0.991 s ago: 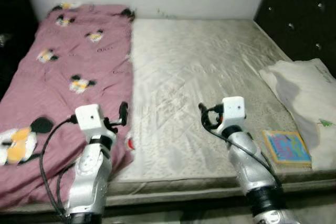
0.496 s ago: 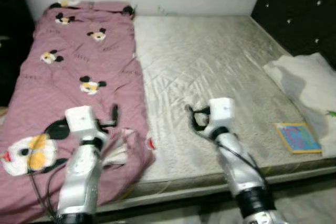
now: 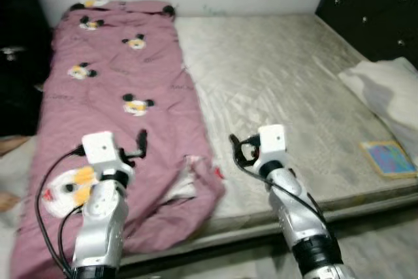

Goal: Clean up the room

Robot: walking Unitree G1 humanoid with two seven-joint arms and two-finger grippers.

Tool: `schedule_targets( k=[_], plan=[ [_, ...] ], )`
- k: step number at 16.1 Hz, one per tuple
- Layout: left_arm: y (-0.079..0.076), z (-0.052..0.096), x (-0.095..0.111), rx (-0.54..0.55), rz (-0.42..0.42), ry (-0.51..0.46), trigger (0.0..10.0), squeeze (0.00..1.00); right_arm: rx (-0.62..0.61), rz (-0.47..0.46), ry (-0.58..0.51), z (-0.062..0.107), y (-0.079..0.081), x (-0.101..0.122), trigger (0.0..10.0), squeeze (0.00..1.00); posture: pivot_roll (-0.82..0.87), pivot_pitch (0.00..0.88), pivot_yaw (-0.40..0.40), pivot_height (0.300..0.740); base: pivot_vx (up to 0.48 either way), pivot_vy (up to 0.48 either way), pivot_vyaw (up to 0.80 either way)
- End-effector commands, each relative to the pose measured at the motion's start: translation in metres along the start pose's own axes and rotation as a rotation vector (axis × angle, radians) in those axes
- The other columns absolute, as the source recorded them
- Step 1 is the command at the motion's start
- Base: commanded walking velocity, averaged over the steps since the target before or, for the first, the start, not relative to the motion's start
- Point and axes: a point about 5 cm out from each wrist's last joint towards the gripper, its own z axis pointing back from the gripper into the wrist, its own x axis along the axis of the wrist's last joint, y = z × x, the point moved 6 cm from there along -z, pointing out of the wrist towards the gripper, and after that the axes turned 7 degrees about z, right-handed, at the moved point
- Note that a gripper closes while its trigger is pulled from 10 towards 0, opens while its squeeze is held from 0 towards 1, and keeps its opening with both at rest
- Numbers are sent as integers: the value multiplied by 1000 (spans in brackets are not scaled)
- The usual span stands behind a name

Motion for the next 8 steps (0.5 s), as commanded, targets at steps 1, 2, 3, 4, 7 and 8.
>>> schedule_targets(
  k=[1,2,3,4,7,8],
  plan=[
    [-7,2,-7,-15,5,19,10000,0,-30,8,13,2,-12,-3,10000,0,52,108,-46,740,0,0,0],
    [-7,2,-6,-11,1,11,10000,0,-28,8,15,2,-12,-3,10000,0,53,108,-46,740,0,0,0],
    [-6,2,-6,-7,-5,11,10000,0,-28,7,15,2,-11,-4,10000,0,53,108,-46,740,0,0,0],
    [-6,2,-6,-4,-11,11,10000,0,-27,6,15,2,-11,-3,10000,0,54,107,-47,740,0,0,0],
    [-7,3,-6,-7,-15,10,10000,0,-29,3,26,1,-10,-6,10000,0,57,110,-47,740,0,0,0],
    [-7,4,-6,-7,-17,10,10000,0,-28,4,28,1,-10,-7,10000,0,59,111,-47,740,0,0,0]
  ],
)
